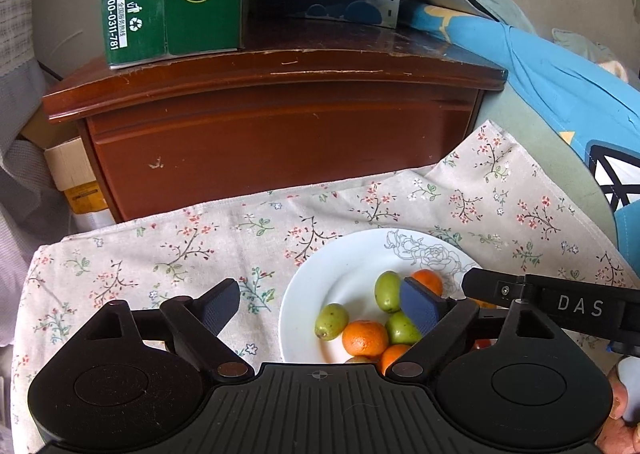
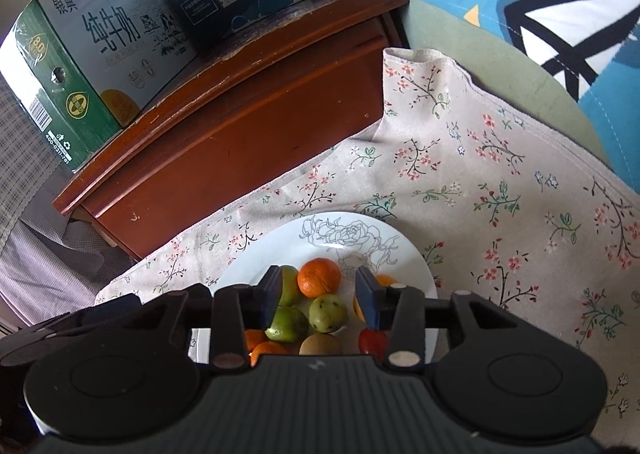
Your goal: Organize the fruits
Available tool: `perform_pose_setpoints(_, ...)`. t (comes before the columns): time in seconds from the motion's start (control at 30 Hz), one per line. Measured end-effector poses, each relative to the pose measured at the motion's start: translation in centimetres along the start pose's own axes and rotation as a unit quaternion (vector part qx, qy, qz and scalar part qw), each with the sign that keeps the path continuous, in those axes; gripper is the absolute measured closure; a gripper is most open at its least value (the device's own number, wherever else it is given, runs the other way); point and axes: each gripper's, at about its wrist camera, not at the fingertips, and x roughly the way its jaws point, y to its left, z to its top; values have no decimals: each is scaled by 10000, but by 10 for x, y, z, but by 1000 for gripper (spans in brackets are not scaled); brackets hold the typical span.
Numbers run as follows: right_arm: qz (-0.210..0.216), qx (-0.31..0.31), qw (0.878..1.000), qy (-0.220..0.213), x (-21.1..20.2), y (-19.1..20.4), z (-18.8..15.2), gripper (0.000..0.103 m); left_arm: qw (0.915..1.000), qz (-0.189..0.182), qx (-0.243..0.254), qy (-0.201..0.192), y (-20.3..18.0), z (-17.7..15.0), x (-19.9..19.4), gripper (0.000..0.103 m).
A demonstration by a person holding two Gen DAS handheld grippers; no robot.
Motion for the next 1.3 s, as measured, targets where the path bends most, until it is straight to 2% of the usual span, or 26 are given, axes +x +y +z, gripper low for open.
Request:
perform_pose_setpoints(0.23,-34,-175,9998,-9,-15,13,-3,52,9998,185,-16,83,4,-1,-20,10)
perform_pose_setpoints(0.4,-245,-332,9991,-69,-30,21,-6,42,9995,282,9,158,3,-4,-34,9)
perform_pose_setpoints(0.47,-382,-382,9985,-61,-36,24,-7,34,9993,317,-21,185,3,-7,-42,6)
perform_pose_setpoints(0.6,-572,-521,9969,-108,-48,29,-9,30,9988,362,-63,317,4,-12,-54,5)
perform_pose_setpoints(0.73,-794,-630,9948,-85,-60,35,-16,22,9982,420,-163,403,6,-18,-64,5)
perform_pose_setpoints(0.83,-935,-676,9933,-15,-68,37,-23,21,9975,476,-185,482,6,-21,-67,4)
perform_pose_setpoints(0.93,-1076,-694,9917,99,-75,38,-31,15,9972,549,-129,498,4,-26,-72,4)
perform_pose_setpoints(1.17,-1246,-555,9902,298,-82,33,-47,14,9945,655,-34,819,-1,-45,-69,4)
perform_pose_setpoints(1.3,-1375,-678,9877,307,-81,35,-50,13,9931,764,-92,885,0,-48,-68,4)
